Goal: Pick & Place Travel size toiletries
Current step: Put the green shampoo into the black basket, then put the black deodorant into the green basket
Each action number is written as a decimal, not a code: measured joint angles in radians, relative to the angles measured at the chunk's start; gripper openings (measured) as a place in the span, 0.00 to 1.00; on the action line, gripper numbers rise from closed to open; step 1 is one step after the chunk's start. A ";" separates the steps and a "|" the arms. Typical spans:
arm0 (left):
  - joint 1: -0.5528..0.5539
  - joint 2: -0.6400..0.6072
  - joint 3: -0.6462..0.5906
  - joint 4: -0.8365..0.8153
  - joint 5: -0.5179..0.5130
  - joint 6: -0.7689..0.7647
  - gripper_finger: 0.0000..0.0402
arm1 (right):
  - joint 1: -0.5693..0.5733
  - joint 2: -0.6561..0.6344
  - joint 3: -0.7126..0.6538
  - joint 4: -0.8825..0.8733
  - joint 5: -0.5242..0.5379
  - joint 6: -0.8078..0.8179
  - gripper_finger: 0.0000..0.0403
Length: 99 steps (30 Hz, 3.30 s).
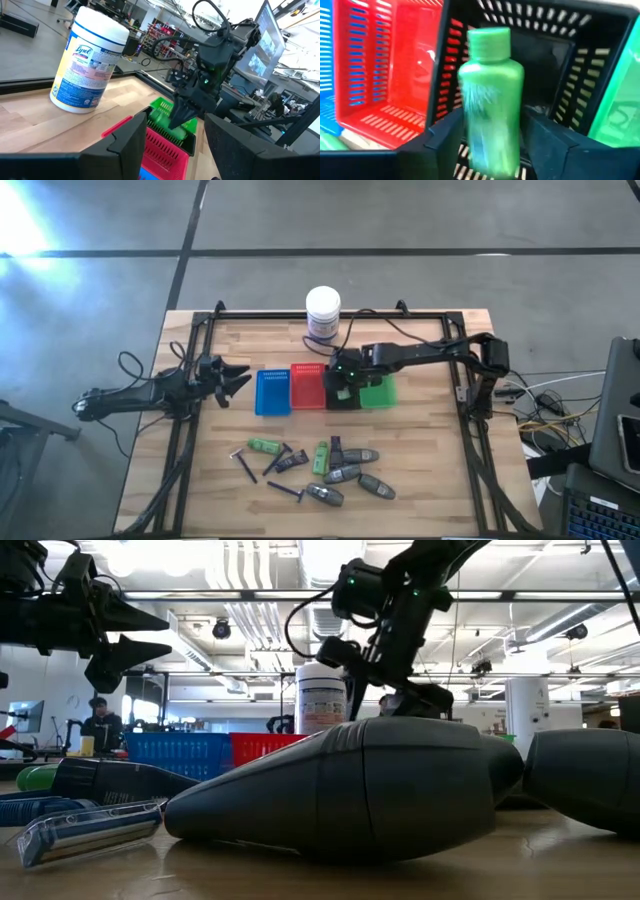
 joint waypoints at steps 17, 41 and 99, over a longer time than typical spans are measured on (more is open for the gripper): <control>0.000 0.001 0.000 0.001 0.000 0.000 0.51 | 0.226 -0.029 0.145 -0.224 0.020 -0.264 0.78; 0.000 0.011 0.000 0.001 -0.001 0.000 0.51 | 0.514 0.096 0.042 -0.236 -0.008 -0.740 0.70; 0.000 0.032 0.000 0.005 -0.001 0.000 0.51 | -0.020 -0.348 -0.240 -0.186 0.099 0.192 0.52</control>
